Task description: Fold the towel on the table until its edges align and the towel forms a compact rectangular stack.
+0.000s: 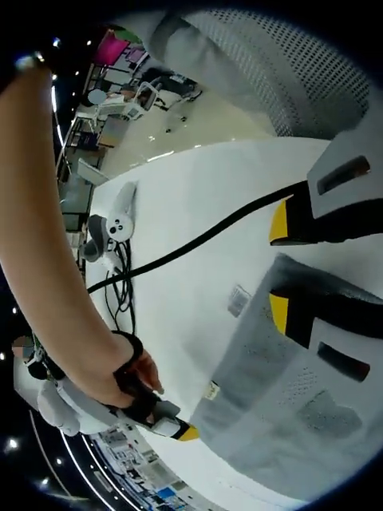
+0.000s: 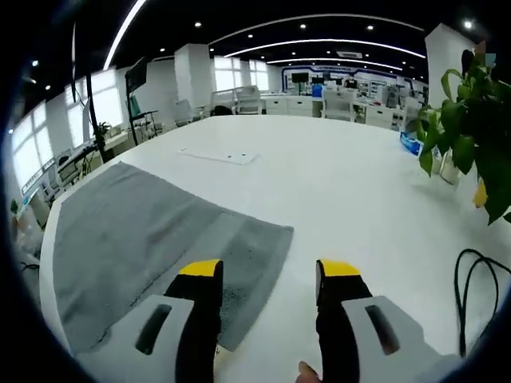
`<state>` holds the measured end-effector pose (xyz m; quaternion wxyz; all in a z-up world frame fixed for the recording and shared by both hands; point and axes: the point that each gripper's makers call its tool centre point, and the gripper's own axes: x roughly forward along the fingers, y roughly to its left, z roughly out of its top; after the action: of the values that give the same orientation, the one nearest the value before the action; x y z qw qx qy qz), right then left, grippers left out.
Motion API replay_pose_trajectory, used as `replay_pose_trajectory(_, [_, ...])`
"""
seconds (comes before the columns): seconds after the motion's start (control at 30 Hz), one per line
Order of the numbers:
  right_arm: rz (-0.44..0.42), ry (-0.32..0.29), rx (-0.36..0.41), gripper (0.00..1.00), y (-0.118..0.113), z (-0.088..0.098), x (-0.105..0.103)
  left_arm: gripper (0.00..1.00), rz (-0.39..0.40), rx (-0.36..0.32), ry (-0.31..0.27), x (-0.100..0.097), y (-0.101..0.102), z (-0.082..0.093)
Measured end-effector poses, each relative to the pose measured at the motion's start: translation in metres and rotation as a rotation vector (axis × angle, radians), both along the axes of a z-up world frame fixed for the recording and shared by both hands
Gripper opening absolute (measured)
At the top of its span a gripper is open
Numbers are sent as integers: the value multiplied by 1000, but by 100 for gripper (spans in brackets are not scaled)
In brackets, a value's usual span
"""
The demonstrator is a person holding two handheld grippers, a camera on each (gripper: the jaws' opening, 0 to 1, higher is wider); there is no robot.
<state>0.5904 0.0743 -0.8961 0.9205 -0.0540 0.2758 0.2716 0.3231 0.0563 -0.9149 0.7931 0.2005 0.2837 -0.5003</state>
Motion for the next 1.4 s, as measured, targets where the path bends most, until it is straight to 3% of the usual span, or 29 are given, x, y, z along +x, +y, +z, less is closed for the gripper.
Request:
replay_pose_trajectory(0.37, [-22,18,-4,42,5,-10,-2,10,-12,17,-17,1,1,2])
replay_pose_trajectory(0.7, [-23,10,-7,38,11,-9,8,7,-25,10,5,2,2,4])
replay_pose_trajectory(0.83, [-41,4,7,30,13,-10,12,7,-24,4,12,2,3,3])
replay_pose_trajectory(0.97, [-44,14,-6,29,13,-18,16,7,-42,6,12,3,3,2])
replay_pose_trajectory(1.23, [-53,-39,-8,24,17,-16,20,8,-61,-6,20,3,3,-1])
replay_pose_trajectory(1.4, [-33,-61,2,15,22,-15,15,8,-56,-8,16,3,3,-1])
